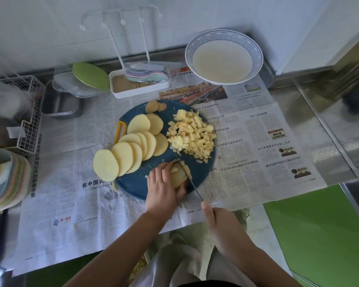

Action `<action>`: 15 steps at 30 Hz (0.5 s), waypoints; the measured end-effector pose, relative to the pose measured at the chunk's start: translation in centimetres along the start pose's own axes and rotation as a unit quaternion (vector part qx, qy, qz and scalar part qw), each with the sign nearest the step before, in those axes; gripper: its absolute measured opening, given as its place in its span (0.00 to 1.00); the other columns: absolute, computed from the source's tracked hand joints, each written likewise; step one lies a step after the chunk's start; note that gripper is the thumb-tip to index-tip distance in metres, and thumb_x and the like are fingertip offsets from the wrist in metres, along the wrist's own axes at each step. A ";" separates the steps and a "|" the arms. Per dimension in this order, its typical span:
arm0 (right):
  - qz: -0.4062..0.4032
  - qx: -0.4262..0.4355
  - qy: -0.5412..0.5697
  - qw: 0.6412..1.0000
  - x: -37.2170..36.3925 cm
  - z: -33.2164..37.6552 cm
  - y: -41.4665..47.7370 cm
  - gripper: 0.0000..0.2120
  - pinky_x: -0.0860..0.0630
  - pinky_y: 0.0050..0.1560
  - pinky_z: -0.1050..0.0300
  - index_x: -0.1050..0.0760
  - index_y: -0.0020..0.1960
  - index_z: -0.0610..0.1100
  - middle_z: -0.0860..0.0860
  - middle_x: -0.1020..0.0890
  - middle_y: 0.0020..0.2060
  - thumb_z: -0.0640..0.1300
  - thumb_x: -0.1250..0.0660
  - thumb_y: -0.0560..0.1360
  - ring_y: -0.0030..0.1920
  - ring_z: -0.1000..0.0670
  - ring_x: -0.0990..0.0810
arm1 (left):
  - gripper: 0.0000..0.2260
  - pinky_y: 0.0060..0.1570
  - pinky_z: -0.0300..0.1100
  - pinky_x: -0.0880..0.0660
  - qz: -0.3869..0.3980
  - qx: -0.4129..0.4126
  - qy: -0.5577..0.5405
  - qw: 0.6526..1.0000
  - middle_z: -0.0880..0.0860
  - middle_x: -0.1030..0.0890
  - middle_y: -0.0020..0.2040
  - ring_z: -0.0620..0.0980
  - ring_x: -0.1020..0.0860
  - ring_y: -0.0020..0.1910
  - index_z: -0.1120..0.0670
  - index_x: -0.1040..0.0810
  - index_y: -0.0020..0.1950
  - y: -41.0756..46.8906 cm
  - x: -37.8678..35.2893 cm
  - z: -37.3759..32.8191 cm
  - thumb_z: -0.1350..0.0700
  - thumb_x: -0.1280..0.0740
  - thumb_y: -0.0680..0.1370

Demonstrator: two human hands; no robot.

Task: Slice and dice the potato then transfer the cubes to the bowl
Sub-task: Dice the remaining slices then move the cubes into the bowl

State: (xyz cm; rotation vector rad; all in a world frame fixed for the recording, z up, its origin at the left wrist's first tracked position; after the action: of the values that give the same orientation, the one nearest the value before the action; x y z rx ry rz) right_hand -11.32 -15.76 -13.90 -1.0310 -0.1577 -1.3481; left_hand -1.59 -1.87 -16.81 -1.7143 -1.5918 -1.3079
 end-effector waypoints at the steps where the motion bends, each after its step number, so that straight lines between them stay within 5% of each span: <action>1: -0.005 0.001 -0.002 1.000 -0.2 -0.1 0.1 0.27 0.34 0.32 0.65 0.33 0.31 0.46 0.52 0.28 0.27 0.56 0.56 0.82 0.29 0.56 0.29 | 0.26 0.59 0.46 0.37 0.002 0.000 -0.001 1.000 0.61 0.25 0.56 0.55 0.32 0.56 0.61 0.31 0.64 0.0 -0.1 0.1 0.44 0.38 0.73; 5: -0.018 -0.005 0.031 0.999 -0.5 -0.9 0.6 0.27 0.33 0.33 0.62 0.34 0.29 0.45 0.51 0.29 0.25 0.56 0.53 0.82 0.28 0.55 0.29 | 0.30 0.61 0.47 0.37 0.022 -0.006 0.005 1.000 0.61 0.27 0.59 0.56 0.32 0.57 0.62 0.31 0.65 -0.2 -0.3 0.4 0.43 0.37 0.71; 9: -0.023 -0.034 0.188 0.981 -0.6 -2.3 1.1 0.27 0.36 0.32 0.53 0.39 0.26 0.47 0.54 0.35 0.20 0.58 0.48 0.81 0.22 0.55 0.36 | 0.29 0.61 0.48 0.35 0.015 0.020 0.006 1.000 0.60 0.26 0.58 0.56 0.31 0.57 0.62 0.30 0.65 -0.2 -0.1 0.2 0.43 0.37 0.71; 15: 0.003 -0.013 0.231 0.973 0.9 -2.1 0.8 0.26 0.40 0.23 0.60 0.35 0.32 0.40 0.50 0.38 0.21 0.57 0.48 0.81 0.19 0.55 0.41 | 0.29 0.61 0.47 0.35 0.016 0.052 0.001 0.999 0.60 0.25 0.57 0.56 0.30 0.57 0.63 0.28 0.64 -0.1 0.0 -0.4 0.43 0.38 0.72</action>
State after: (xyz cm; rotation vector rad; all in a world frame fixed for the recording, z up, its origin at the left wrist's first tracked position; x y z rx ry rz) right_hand -11.34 -17.96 -14.91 -0.7142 0.2119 -1.5513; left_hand -1.85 -2.16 -16.62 -1.6669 -1.5962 -1.1896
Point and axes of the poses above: each hand's wrist, its own y-axis towards the middle knuckle, its own x-axis out of the back of the hand, z = x × y, the point moved 6 cm from there along y, towards the middle knuckle
